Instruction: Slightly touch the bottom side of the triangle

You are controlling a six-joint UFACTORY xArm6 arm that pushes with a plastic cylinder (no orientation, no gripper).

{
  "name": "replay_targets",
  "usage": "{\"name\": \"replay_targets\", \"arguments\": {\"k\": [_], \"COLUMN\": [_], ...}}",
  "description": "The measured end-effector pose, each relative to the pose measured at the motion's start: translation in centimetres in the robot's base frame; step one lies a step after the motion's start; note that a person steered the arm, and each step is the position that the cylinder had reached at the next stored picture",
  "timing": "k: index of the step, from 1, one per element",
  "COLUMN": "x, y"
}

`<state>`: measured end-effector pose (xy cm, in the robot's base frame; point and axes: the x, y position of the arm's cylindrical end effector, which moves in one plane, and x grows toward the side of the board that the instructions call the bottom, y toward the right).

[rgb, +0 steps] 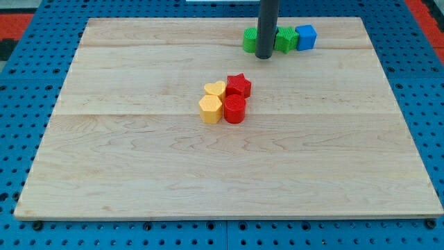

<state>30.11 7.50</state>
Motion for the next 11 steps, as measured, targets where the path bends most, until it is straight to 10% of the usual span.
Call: {"name": "replay_targets", "arguments": {"k": [11], "x": [0.7], "y": [0.7]}}
